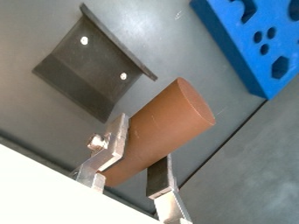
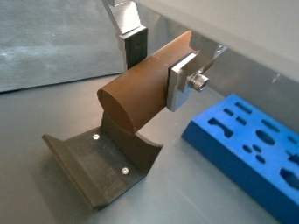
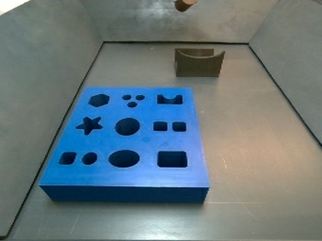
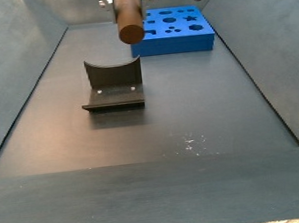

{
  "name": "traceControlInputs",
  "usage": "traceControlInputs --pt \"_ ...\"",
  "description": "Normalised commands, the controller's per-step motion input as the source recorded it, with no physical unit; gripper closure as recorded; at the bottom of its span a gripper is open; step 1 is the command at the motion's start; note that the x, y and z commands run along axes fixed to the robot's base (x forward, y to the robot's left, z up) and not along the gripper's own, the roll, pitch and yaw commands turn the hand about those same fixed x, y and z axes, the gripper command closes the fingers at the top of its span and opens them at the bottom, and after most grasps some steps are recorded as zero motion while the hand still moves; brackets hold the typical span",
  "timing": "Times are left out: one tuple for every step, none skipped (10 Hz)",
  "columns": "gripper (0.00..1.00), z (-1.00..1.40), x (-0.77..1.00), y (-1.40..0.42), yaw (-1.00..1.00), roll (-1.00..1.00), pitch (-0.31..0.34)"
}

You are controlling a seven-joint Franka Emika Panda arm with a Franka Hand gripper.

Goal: Pick up the round object. Move up. Place the round object on the fixture. Regrasp the round object. Move to above the board. Insert the round object.
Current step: Place the round object on the fixture.

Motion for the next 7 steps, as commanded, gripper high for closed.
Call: traceControlInputs --pt "1.00 -0.02 0.63 0.05 -0.15 -0.53 0.214" --pt "1.00 -0.01 0.53 0.05 -0.14 -0.41 0.157" --pt "1.00 -0.01 0.45 0.05 -0.14 -0.37 0.132" --pt "1.00 -0.01 0.40 0.05 -0.13 -0.35 0.124" --pt "1.00 -0.01 0.31 0.05 -0.12 -0.31 0.115" --pt "1.00 -0.01 0.24 0.05 -0.11 -0.30 0.122" --pt "1.00 -1.00 0.15 0.08 -0.11 -1.00 0.017"
